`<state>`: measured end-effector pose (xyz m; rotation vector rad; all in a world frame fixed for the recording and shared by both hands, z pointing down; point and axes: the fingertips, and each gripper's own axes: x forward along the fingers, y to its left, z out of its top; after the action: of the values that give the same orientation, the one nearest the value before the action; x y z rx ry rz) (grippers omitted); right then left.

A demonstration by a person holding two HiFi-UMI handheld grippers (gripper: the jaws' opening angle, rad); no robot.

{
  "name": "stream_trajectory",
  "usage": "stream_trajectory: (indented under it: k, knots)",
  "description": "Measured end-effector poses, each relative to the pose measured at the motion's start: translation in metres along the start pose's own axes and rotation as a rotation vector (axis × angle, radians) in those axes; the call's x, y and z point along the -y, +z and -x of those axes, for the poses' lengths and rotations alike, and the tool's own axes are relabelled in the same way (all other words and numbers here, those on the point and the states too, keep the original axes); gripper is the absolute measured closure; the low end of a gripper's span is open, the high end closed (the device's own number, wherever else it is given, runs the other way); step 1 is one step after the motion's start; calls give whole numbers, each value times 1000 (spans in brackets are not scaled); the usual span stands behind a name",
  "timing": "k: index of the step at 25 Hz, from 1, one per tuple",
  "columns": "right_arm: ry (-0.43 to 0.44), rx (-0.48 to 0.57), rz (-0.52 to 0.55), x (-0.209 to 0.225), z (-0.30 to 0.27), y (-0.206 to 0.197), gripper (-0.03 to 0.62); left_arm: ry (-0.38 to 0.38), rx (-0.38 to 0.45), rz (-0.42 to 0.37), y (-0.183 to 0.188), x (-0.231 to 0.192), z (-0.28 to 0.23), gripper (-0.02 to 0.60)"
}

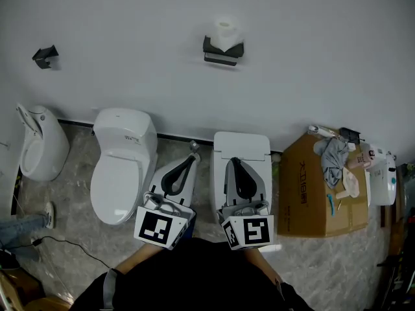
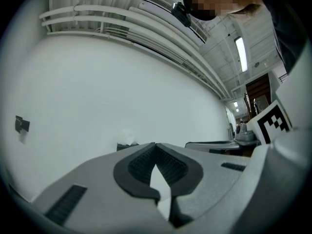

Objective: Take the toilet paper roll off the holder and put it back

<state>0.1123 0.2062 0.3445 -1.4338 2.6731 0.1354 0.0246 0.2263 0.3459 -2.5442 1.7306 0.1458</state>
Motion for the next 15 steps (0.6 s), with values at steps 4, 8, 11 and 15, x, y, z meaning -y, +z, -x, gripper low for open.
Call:
stream_trajectory:
  k: [4,8,11,15]
  knots:
    - [-6,2,1,8,-23,-2,571,-7,2,2,-2,-14,-20,575]
    - [-10,3,8,16,-50,-7,571,-12,-13,5,-7,-32,-44,575]
    - [-11,2,23,24,-76,-9,571,-22,-14,4,-10,-47,-67,575]
    - [-16,-5,28,39,-112,-12,571,-27,-10,12,-13,-69,-100,575]
